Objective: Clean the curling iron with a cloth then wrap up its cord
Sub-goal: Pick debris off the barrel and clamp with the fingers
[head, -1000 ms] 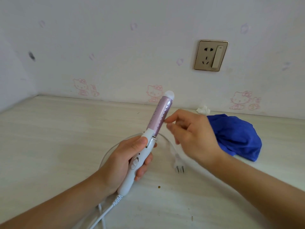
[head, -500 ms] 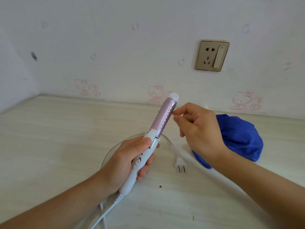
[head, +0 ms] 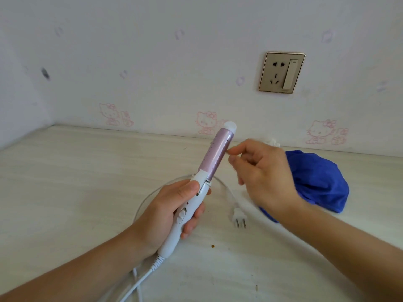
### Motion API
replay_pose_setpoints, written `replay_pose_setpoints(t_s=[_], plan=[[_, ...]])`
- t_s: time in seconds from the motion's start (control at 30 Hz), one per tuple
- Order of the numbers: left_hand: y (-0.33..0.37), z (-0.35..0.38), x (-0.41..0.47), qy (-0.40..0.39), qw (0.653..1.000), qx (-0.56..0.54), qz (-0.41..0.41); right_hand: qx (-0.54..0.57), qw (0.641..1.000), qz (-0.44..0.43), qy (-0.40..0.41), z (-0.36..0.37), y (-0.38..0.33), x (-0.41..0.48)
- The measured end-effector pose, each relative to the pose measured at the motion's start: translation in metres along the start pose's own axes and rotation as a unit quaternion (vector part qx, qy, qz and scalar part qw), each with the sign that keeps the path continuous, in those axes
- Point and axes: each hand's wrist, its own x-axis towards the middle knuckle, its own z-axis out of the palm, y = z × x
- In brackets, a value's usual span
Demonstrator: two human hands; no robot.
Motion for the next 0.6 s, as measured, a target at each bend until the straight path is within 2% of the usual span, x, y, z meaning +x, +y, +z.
replay_pose_setpoints(t_s=[0.13,0.37,0.53,0.6], plan=[[0.001,0.000,0.000,0.012,1.000,-0.011,0.004,-0.031,0.996,-0.043,-0.072,0.018,-0.003,-0.024],[0.002,0.002,-0.001,0.011,1.000,-0.010,-0.004,0.001,1.000,0.007,0.017,-0.016,-0.001,0.013],[0.002,0.000,-0.001,0.025,0.999,-0.031,0.007,-0.030,0.997,-0.031,-0.059,0.008,-0.002,-0.016],[0.002,0.000,-0.001,0.024,0.999,-0.033,0.008,-0.038,0.997,-0.036,-0.057,0.009,-0.003,-0.014]])
